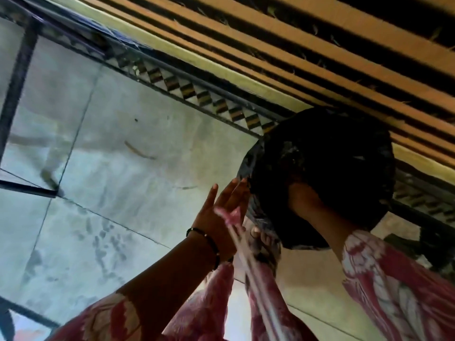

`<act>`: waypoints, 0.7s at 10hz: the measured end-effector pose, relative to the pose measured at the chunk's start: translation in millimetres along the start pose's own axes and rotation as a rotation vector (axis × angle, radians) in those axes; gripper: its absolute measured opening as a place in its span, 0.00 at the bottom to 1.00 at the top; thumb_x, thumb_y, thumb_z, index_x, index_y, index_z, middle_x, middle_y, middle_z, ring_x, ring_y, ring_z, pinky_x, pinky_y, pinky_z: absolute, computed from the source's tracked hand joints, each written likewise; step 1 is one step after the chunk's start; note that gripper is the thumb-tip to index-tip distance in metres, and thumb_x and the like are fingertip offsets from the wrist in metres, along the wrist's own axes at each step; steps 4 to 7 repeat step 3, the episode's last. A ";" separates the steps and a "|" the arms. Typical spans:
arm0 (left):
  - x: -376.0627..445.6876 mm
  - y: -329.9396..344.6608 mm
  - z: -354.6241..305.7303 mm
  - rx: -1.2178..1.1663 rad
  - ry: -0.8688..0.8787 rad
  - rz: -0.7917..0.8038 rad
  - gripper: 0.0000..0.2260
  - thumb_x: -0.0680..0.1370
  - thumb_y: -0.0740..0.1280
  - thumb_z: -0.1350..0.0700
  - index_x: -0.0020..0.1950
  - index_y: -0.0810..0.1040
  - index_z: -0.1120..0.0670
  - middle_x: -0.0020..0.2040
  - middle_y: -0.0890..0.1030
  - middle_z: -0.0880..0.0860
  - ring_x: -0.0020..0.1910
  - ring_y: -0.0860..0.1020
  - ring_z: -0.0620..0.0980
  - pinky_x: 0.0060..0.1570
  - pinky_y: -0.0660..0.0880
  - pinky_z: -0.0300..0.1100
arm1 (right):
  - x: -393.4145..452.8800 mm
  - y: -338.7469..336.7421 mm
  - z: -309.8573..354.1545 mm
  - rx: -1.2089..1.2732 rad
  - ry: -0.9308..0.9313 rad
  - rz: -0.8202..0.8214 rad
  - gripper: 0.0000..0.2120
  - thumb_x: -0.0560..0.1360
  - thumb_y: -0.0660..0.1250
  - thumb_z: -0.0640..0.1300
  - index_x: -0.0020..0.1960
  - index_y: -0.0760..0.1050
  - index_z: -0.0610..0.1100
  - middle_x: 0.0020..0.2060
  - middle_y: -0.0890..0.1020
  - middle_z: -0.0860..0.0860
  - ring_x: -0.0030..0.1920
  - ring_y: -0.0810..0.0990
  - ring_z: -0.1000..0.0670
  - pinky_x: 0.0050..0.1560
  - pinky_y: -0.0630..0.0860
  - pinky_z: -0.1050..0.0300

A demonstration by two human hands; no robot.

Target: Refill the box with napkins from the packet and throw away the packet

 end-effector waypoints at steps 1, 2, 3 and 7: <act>-6.2 -8.9 -1.0 -0.026 -0.051 0.019 0.30 0.80 0.51 0.50 0.74 0.35 0.55 0.76 0.35 0.53 0.74 0.34 0.52 0.70 0.33 0.52 | -1.3 8.3 -6.0 0.022 -0.060 -0.002 0.19 0.77 0.57 0.43 0.68 0.67 0.45 0.68 0.70 0.40 0.67 0.69 0.38 0.68 0.65 0.45; -18.0 -34.3 -10.7 -0.174 -0.056 0.034 0.30 0.79 0.51 0.50 0.74 0.38 0.56 0.76 0.37 0.53 0.74 0.34 0.51 0.71 0.35 0.51 | -42.8 -18.4 -3.2 0.066 -0.200 -0.215 0.26 0.74 0.60 0.38 0.70 0.64 0.52 0.71 0.67 0.44 0.69 0.66 0.39 0.71 0.62 0.46; -36.6 -57.4 -31.2 -0.187 -0.034 0.028 0.34 0.79 0.57 0.50 0.74 0.38 0.56 0.76 0.37 0.53 0.75 0.37 0.51 0.71 0.36 0.50 | -90.4 -42.3 -1.3 0.254 -0.273 -0.331 0.27 0.72 0.58 0.31 0.68 0.69 0.48 0.70 0.69 0.46 0.69 0.68 0.42 0.70 0.64 0.48; -36.6 -57.4 -31.2 -0.187 -0.034 0.028 0.34 0.79 0.57 0.50 0.74 0.38 0.56 0.76 0.37 0.53 0.75 0.37 0.51 0.71 0.36 0.50 | -90.4 -42.3 -1.3 0.254 -0.273 -0.331 0.27 0.72 0.58 0.31 0.68 0.69 0.48 0.70 0.69 0.46 0.69 0.68 0.42 0.70 0.64 0.48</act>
Point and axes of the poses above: each hand's wrist, its own x-axis towards the middle knuckle, its own y-axis out of the palm, z = x × y, the point moved 1 cm from there along x, towards the middle knuckle
